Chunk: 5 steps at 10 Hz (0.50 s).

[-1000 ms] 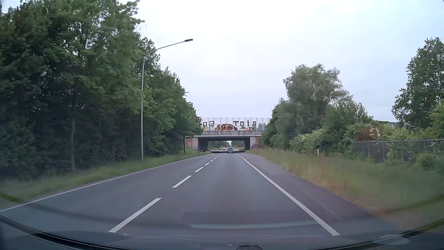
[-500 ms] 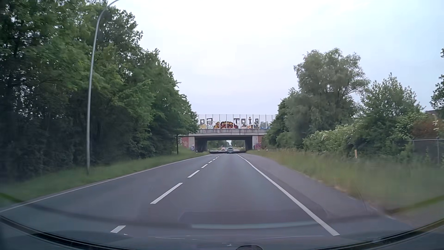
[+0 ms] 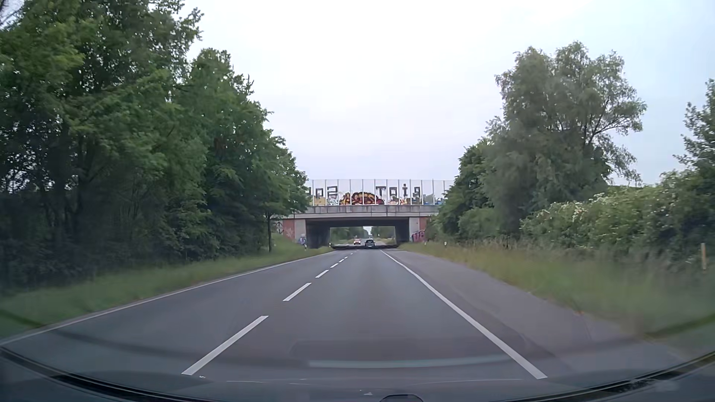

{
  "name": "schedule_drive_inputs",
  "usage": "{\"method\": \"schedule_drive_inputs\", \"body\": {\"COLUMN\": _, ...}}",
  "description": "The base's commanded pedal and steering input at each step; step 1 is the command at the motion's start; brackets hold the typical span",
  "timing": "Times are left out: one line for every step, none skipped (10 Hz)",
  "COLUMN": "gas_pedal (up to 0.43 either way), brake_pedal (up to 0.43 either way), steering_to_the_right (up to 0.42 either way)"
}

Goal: Follow the waypoints while adhering to traffic rules and regulations

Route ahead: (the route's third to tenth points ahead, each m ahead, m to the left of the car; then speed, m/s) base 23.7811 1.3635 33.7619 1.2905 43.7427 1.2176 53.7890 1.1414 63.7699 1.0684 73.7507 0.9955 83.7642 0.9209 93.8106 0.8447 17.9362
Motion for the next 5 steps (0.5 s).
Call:
{"method": "schedule_drive_inputs", "body": {"gas_pedal": 0.220, "brake_pedal": 0.000, "steering_to_the_right": 0.000}}
{"method": "schedule_drive_inputs", "body": {"gas_pedal": 0.220, "brake_pedal": 0.000, "steering_to_the_right": 0.000}}
{"method": "schedule_drive_inputs", "body": {"gas_pedal": 0.209, "brake_pedal": 0.000, "steering_to_the_right": 0.000}}
{"method": "schedule_drive_inputs", "body": {"gas_pedal": 0.209, "brake_pedal": 0.000, "steering_to_the_right": 0.000}}
{"method": "schedule_drive_inputs", "body": {"gas_pedal": 0.209, "brake_pedal": 0.000, "steering_to_the_right": 0.000}}
